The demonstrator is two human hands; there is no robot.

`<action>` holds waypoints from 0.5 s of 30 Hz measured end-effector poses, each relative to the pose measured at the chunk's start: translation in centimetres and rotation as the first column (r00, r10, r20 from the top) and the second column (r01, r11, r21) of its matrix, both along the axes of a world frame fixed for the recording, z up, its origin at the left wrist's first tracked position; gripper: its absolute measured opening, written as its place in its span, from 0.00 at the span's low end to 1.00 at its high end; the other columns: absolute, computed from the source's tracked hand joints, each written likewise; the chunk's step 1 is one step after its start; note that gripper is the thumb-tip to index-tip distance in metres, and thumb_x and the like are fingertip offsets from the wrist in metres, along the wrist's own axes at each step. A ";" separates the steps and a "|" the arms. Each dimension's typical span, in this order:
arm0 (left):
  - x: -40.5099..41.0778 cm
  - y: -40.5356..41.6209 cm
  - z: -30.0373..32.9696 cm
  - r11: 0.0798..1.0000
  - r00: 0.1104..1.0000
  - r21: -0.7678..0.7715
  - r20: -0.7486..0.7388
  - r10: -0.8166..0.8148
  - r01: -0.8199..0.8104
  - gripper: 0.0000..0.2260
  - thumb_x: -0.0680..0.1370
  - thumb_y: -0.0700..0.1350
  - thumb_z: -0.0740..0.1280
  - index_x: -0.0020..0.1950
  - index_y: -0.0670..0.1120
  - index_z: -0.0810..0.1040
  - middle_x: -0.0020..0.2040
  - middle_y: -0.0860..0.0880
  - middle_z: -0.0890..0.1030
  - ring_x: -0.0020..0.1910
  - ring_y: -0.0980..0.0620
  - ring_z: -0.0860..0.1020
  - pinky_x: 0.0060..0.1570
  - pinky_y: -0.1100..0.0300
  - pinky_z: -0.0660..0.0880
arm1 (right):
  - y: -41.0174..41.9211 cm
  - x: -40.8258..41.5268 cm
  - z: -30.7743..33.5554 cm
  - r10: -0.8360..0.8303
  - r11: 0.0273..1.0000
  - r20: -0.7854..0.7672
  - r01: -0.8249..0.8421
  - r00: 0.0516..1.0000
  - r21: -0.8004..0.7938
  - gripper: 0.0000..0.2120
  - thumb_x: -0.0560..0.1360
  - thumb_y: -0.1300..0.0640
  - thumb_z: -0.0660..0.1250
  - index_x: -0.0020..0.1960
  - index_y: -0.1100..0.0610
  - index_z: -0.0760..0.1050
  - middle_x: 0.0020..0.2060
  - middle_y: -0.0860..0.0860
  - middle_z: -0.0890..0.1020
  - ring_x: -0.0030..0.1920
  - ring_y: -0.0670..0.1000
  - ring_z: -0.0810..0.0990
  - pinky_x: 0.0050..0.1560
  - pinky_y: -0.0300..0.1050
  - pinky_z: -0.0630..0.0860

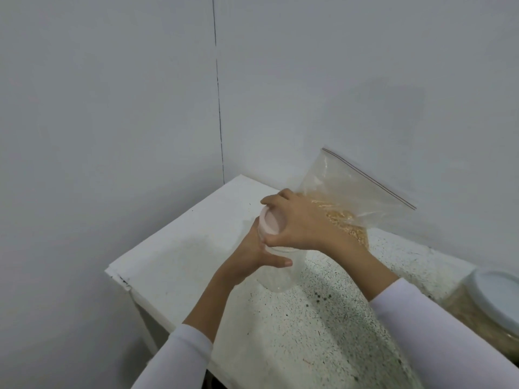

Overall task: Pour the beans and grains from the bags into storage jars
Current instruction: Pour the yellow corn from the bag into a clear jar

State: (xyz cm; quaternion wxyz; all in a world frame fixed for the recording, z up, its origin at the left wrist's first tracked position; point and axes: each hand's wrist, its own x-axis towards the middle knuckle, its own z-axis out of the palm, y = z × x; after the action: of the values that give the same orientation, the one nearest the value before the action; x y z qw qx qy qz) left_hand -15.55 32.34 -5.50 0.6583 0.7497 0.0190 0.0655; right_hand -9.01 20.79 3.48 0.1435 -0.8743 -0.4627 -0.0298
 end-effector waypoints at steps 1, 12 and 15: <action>0.0 0.0 0.0 1.000 1.000 0.006 -0.002 0.002 -0.002 0.48 0.59 0.42 0.81 0.73 0.58 0.59 0.69 0.55 0.71 0.68 0.56 0.70 0.67 0.48 0.70 | -0.1 0.1 0.4 0.034 0.998 -0.004 -0.033 0.999 0.047 0.33 0.66 0.42 0.71 0.69 0.47 0.67 0.62 0.48 0.70 0.62 0.52 0.69 0.56 0.47 0.71; -0.4 0.0 0.2 0.997 0.997 0.048 -0.037 0.068 -0.066 0.47 0.53 0.52 0.79 0.69 0.56 0.63 0.66 0.58 0.71 0.66 0.60 0.69 0.69 0.51 0.68 | -5.4 2.4 2.1 0.683 0.383 -0.721 0.785 0.114 0.487 0.26 0.65 0.40 0.65 0.54 0.58 0.74 0.48 0.60 0.78 0.58 0.66 0.77 0.49 0.60 0.78; -0.4 0.0 0.2 0.997 0.997 0.045 -0.028 0.069 -0.068 0.48 0.53 0.53 0.79 0.70 0.56 0.63 0.66 0.58 0.71 0.66 0.61 0.69 0.68 0.52 0.68 | -7.5 3.2 -1.1 0.476 0.472 -0.864 0.782 0.163 0.407 0.14 0.73 0.55 0.65 0.56 0.62 0.72 0.50 0.61 0.77 0.53 0.64 0.78 0.51 0.61 0.78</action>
State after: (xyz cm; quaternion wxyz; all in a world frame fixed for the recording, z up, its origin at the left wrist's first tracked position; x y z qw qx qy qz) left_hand -15.92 32.33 -5.33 0.6387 0.7637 0.0531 0.0774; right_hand -5.85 13.32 2.42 0.8064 -0.5146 -0.0462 0.2877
